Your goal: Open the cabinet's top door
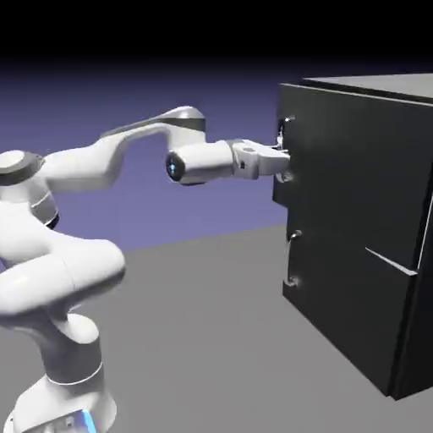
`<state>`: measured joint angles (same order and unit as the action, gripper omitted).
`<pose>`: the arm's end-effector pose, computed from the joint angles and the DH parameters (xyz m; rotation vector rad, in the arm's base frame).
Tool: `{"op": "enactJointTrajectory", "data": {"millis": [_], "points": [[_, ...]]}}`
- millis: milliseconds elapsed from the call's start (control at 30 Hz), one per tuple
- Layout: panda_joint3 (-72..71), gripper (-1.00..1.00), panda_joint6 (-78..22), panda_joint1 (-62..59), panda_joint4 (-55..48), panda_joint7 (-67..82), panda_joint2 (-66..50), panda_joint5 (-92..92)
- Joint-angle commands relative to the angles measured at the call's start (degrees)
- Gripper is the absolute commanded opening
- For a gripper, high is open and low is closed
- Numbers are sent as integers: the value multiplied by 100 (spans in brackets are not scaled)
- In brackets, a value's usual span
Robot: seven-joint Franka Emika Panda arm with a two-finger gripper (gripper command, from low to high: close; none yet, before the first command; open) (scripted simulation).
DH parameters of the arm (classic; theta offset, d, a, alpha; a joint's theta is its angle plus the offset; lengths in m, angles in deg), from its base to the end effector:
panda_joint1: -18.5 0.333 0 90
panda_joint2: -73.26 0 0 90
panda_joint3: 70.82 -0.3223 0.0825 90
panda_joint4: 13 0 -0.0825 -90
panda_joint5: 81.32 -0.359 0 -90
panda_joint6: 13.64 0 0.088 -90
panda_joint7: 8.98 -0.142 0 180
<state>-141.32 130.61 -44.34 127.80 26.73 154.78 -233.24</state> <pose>0.4322 0.1663 0.4847 -1.7666 0.5687 -1.6515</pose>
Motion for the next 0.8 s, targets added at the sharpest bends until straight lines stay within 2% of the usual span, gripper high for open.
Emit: {"op": "enactJointTrajectory", "data": {"millis": [0, 400, 767], "points": [[92, -100, -195, 144, 208, 65, 9, 17], [1875, -100, -2950, 1460, 2572, 760, 161, 1137], [4152, -100, -5595, 878, 3402, 1476, -152, 3344]]}}
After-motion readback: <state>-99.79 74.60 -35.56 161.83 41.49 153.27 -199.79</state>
